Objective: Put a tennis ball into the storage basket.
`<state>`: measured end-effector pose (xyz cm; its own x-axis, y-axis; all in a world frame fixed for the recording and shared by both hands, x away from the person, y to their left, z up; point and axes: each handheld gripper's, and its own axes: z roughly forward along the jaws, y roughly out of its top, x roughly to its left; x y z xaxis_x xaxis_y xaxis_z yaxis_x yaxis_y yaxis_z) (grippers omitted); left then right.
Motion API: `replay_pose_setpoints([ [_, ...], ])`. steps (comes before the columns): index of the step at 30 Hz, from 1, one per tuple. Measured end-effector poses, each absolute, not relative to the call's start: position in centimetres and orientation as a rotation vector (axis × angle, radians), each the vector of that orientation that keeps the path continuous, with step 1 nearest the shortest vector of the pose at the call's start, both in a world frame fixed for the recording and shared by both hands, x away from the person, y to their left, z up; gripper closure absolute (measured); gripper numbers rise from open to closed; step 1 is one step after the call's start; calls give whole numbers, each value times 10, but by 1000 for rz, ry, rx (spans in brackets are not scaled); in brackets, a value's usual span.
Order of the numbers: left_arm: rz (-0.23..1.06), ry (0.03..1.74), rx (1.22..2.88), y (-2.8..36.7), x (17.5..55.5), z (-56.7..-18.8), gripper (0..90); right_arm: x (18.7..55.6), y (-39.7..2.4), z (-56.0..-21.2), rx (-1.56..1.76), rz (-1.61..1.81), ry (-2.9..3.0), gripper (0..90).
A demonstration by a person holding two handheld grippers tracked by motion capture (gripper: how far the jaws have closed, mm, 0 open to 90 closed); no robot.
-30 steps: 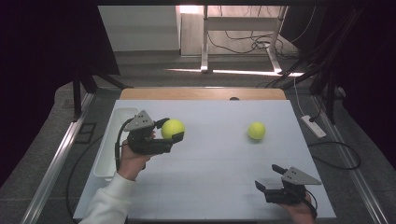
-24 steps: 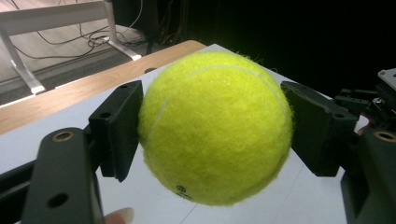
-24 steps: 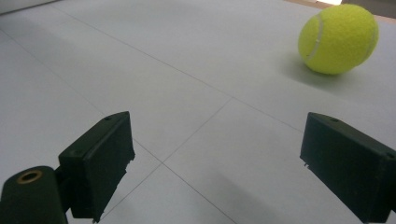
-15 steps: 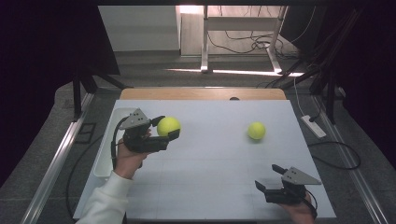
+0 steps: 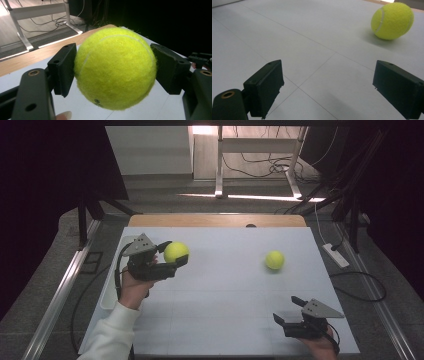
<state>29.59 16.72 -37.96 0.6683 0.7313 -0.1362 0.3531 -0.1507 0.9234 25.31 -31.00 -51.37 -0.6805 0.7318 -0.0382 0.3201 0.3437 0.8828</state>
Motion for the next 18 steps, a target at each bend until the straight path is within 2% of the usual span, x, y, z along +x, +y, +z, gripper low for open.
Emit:
replay_pose_setpoints([
  [18,455,913,1728,180,301,-375,263,253,-310,-514,924,1287,2182,90],
])
